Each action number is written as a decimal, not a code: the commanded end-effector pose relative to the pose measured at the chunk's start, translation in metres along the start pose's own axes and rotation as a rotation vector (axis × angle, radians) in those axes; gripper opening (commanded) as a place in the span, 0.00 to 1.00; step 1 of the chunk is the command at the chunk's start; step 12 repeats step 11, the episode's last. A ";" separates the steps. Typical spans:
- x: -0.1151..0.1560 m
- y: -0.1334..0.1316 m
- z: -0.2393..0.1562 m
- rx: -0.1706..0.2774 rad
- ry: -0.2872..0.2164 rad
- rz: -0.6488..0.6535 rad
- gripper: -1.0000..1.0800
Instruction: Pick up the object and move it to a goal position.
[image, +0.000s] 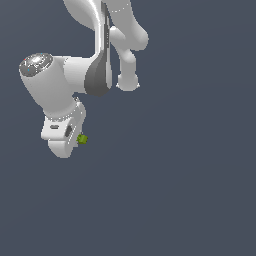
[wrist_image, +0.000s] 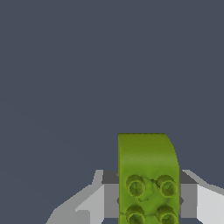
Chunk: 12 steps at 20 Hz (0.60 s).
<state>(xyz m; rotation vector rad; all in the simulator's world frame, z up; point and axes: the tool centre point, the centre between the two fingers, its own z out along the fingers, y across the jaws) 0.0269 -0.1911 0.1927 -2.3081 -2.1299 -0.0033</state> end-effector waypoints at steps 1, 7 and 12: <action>-0.008 0.005 -0.009 0.001 0.000 -0.001 0.00; -0.019 0.012 -0.019 0.001 -0.001 0.000 0.00; -0.020 0.014 -0.020 0.001 -0.002 0.000 0.00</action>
